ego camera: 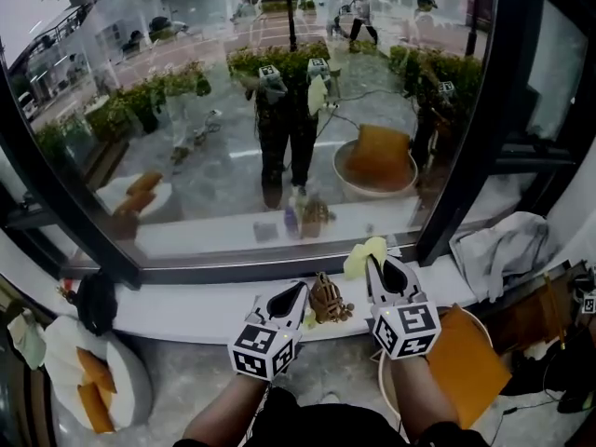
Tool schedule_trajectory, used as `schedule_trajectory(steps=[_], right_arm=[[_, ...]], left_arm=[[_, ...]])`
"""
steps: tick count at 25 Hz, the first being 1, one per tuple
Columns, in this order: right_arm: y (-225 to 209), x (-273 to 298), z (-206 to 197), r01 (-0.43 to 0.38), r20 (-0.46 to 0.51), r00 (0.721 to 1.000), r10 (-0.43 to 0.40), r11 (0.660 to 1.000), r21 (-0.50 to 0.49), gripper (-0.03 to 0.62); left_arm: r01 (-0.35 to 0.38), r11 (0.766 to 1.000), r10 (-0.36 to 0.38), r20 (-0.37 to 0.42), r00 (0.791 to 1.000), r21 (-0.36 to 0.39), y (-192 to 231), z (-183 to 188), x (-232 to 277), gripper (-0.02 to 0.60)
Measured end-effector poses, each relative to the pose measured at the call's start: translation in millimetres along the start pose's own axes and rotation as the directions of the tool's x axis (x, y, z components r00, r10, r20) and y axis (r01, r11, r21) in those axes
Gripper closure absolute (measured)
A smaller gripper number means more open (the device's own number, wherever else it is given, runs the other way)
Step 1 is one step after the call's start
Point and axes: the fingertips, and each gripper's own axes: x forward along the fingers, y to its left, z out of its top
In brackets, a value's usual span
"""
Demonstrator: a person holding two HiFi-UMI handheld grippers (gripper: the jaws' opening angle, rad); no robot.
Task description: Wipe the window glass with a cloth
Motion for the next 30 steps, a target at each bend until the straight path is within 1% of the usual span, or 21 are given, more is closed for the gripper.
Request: schedule_trajectory(steps=[7,12,23,30], right_arm=[[12.3,-25.3,-18.5,0.006,-0.013,1.000,-0.006,0.999,0.037,0.542],[23.1,-30.2,-29.4,-0.014,-0.021,1.000,0.014,0.999,0.041,0.543],[38.6,-33.9,-32.7,-0.054,-0.035,0.998,0.055,0.998,0.026,0.543],[35.1,-46.1,-33.8,-0.056,-0.033,0.998,0.057,0.998,0.030,0.543]], left_arm=[[0.009,1.000,-0.009,0.017,1.000,-0.015,-11.7,-3.3,-12.3,0.574],[0.000,0.999,0.000,0.006,1.000,-0.034,-11.4,-18.1,-14.2,0.574],[-0.009,0.999,0.009,0.014,1.000,-0.032,-15.4,-15.7,-20.9,0.574],[0.001,1.000,-0.001,0.020,1.000,-0.022,-29.2,-14.3,-20.4,0.574]])
